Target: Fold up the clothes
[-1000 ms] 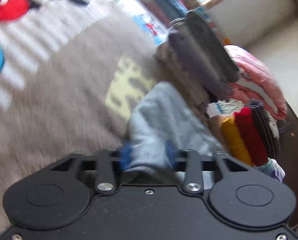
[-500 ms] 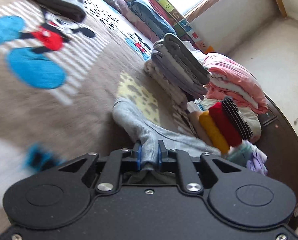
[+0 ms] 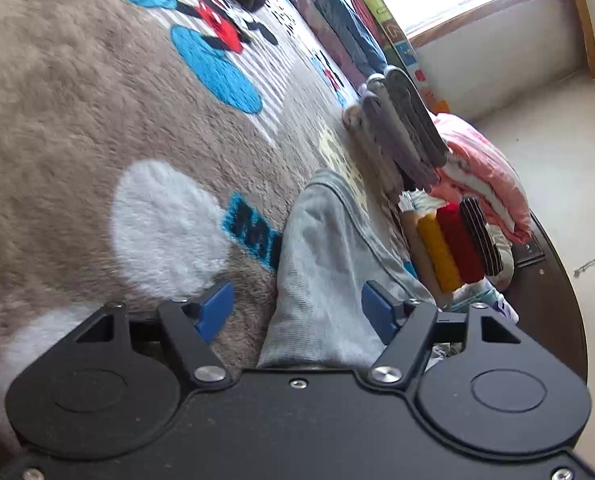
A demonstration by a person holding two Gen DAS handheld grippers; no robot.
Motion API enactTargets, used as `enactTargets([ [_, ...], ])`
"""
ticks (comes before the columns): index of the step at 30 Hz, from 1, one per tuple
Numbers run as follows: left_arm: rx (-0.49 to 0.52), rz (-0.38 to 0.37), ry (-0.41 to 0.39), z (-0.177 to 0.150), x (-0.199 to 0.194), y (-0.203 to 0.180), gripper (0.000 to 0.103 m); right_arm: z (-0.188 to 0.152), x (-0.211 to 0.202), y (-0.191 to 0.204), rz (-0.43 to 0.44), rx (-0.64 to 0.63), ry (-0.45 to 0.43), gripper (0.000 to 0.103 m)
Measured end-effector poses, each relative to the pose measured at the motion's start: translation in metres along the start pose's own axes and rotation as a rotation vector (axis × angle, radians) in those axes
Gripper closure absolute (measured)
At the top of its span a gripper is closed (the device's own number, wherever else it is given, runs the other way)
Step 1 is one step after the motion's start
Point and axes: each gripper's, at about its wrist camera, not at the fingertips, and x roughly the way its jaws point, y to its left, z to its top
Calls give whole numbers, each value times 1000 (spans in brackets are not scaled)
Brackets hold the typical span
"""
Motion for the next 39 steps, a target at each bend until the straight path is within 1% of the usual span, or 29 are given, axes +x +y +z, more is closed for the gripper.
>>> enactTargets([
  [2,12,-8,5,3,6,-1,28,-6,10,-2,-1,35,38,19],
  [4,21,-15,8,6,11,-1,28,-12,21,-10,-22,78,74,20],
  [9,41,-49,36,13,26,-3,28,-3,31,-19,-9,157,67,20],
  [11,57,-59,50,16,35,-6,29,-1,41,-11,-28,118,105,18],
  [12,69,-61,57,17,39,-7,29,0,46,-7,-38,95,125,14],
  [13,80,-62,62,18,42,-9,29,0,51,-2,-45,74,143,4],
  [14,92,-64,66,18,45,-11,29,1,56,3,-52,53,160,0],
  [17,129,-61,83,17,50,-17,30,0,67,15,-82,-9,187,2],
  [18,141,-57,91,17,50,-20,33,0,69,18,-94,-31,191,8],
  [19,153,-54,98,16,50,-22,38,-1,69,19,-108,-42,186,18],
  [20,153,-52,106,16,50,-21,41,-3,66,16,-110,-33,179,25],
  [21,152,-50,114,15,50,-21,51,-4,62,13,-109,-20,173,41],
  [22,142,-53,123,15,51,-19,58,-6,58,9,-108,-7,166,49],
  [23,138,-53,130,15,53,-18,61,-8,52,5,-103,1,156,53],
  [24,138,-49,135,16,55,-18,69,-11,49,2,-102,2,148,59],
  [26,148,-42,143,16,57,-19,74,-14,47,1,-98,6,127,60],
  [27,158,-30,145,15,58,-19,81,-16,47,3,-96,4,121,61],
  [28,162,-25,146,15,58,-20,85,-17,47,5,-93,2,115,63],
  [30,169,-15,148,14,58,-22,86,-20,47,8,-77,2,109,66],
  [34,197,0,152,13,56,-26,86,-26,45,16,-41,6,107,68],
  [39,204,-3,156,11,54,-32,86,-26,42,26,-12,3,86,70],
])
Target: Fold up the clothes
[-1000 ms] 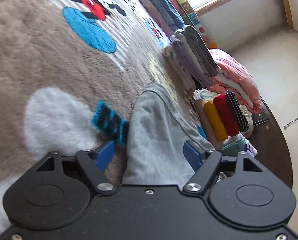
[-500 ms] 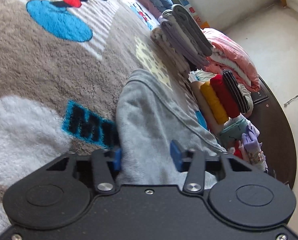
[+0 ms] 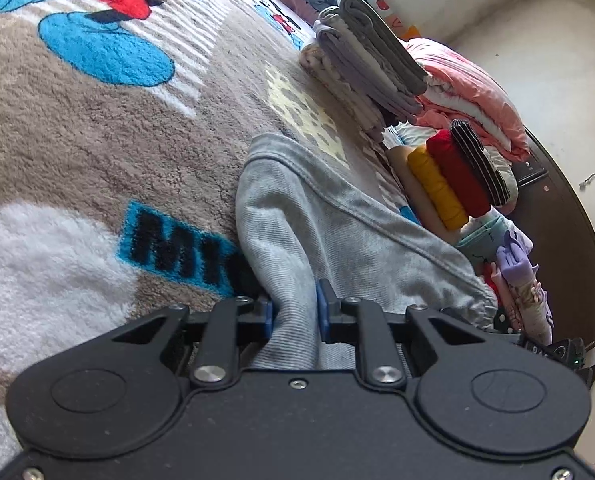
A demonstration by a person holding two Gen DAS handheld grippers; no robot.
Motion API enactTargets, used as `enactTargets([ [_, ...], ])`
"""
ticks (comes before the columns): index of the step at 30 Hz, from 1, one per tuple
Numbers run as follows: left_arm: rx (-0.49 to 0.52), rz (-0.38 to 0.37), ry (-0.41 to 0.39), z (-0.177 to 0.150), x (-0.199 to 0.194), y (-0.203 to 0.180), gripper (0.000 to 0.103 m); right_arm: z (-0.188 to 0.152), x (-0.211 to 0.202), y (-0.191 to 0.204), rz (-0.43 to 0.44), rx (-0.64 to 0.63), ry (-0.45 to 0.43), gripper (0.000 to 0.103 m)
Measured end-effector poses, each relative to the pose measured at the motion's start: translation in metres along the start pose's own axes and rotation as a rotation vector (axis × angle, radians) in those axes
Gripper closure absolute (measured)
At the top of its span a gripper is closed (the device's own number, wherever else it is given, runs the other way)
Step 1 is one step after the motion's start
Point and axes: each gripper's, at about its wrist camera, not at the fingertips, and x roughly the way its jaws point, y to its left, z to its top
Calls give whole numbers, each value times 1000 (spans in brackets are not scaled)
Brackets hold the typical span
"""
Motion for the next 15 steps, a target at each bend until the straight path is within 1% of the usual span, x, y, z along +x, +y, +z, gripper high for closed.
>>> enactTargets([
  [3,14,4,-2,-1,-3,-4,86,0,-3,4,5,-7,-5,70],
  [8,33,8,-8,0,-7,-6,86,-1,-4,4,-13,-10,-5,71],
  [12,40,-8,-17,-1,-11,-7,86,-5,-7,0,-18,6,-19,71],
  [15,51,-37,-32,-1,-15,-9,86,-8,-10,3,-16,1,-29,71],
])
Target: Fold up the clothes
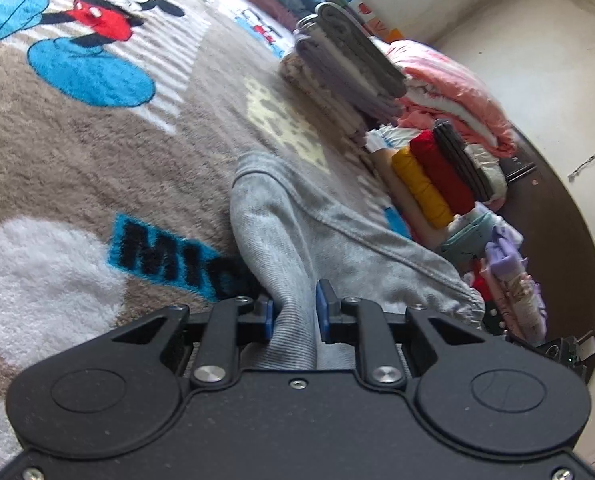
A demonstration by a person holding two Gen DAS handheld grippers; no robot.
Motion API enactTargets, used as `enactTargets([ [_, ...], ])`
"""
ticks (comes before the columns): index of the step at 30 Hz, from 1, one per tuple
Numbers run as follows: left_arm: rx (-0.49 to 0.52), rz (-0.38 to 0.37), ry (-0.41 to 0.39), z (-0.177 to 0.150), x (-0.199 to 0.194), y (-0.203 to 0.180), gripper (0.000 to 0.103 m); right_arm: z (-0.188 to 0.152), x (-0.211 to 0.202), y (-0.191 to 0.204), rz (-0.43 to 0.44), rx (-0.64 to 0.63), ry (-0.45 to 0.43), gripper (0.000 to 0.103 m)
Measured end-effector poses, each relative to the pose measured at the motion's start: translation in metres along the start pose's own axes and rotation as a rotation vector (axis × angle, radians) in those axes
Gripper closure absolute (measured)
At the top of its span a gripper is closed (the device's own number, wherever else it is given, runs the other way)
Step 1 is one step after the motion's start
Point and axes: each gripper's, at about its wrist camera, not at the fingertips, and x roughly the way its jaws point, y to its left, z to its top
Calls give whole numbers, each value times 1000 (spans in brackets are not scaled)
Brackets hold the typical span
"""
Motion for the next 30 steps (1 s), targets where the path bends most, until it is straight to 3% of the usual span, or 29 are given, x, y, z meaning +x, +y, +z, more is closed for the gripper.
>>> enactTargets([
  [6,22,-94,-59,14,5,-12,92,7,-13,15,28,-57,-41,71],
  [13,61,-135,-64,83,61,-61,93,70,-27,14,25,-95,-149,72],
  [16,62,-141,-57,99,91,-77,93,101,-39,5,41,-86,-217,72],
  [19,75,-78,-16,96,138,-81,91,125,-47,-20,7,-64,-294,70],
  [20,81,-49,3,94,154,-82,84,129,-44,-34,-76,-58,-305,66],
  [21,89,32,55,86,173,-75,52,134,-40,-50,-175,-53,-310,39],
  [22,68,114,109,74,186,-64,46,134,-36,-67,-252,-14,-286,23],
  [23,72,62,28,60,176,-56,42,133,-33,-85,-325,32,-254,35],
  [24,58,19,2,51,165,-51,38,129,-39,-90,-318,11,-270,40],
  [26,25,-14,-10,37,142,-45,35,117,-57,-94,-270,25,-291,40],
  [28,2,-33,-29,23,118,-41,24,99,-76,-97,-238,47,-323,39],
  [30,-11,-22,-42,6,99,-41,22,79,-91,-99,-214,66,-345,39],
])
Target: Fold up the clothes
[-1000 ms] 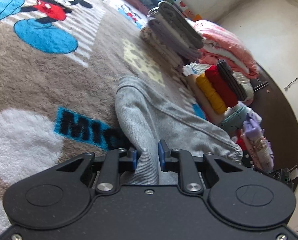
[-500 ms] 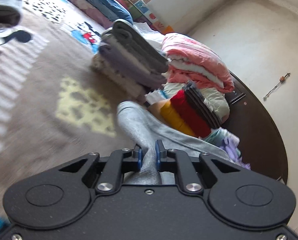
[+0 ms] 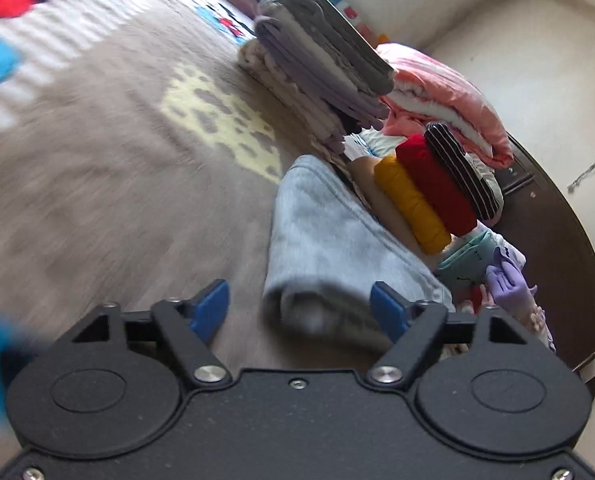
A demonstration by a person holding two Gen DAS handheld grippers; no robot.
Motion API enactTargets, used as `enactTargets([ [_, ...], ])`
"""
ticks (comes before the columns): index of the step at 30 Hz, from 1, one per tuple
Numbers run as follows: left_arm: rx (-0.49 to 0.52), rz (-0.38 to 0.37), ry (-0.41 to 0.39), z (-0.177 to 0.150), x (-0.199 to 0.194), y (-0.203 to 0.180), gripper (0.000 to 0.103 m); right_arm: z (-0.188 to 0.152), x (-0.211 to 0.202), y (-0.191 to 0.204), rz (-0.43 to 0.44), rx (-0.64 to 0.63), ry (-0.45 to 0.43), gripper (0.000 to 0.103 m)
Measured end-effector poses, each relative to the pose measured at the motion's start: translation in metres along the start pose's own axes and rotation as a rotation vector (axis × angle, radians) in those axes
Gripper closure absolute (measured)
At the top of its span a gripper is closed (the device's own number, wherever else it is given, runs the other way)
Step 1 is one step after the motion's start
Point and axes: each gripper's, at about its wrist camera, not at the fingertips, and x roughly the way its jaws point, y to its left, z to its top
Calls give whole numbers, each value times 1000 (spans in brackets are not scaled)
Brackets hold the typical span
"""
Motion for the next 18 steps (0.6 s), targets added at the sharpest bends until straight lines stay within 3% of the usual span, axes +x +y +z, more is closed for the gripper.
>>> enactTargets([
  [2,38,27,11,-10,-13,-6,19,-11,-12,8,-20,-11,13,30],
  [4,106,77,34,-17,-22,-21,11,-22,-22,29,-54,-51,15,13],
  [7,209,153,75,-26,-37,-43,6,-39,-36,57,-94,-102,39,4],
  [9,296,189,88,-30,-44,-64,6,-48,-44,76,-127,-151,67,0],
  [12,418,235,36,-42,-66,-90,0,-57,-58,105,-199,-247,81,0],
  [15,481,328,-21,-49,-81,-111,0,-62,-69,131,-309,-327,79,0],
  [18,504,363,-27,-52,-89,-122,0,-69,-78,147,-392,-380,88,0],
])
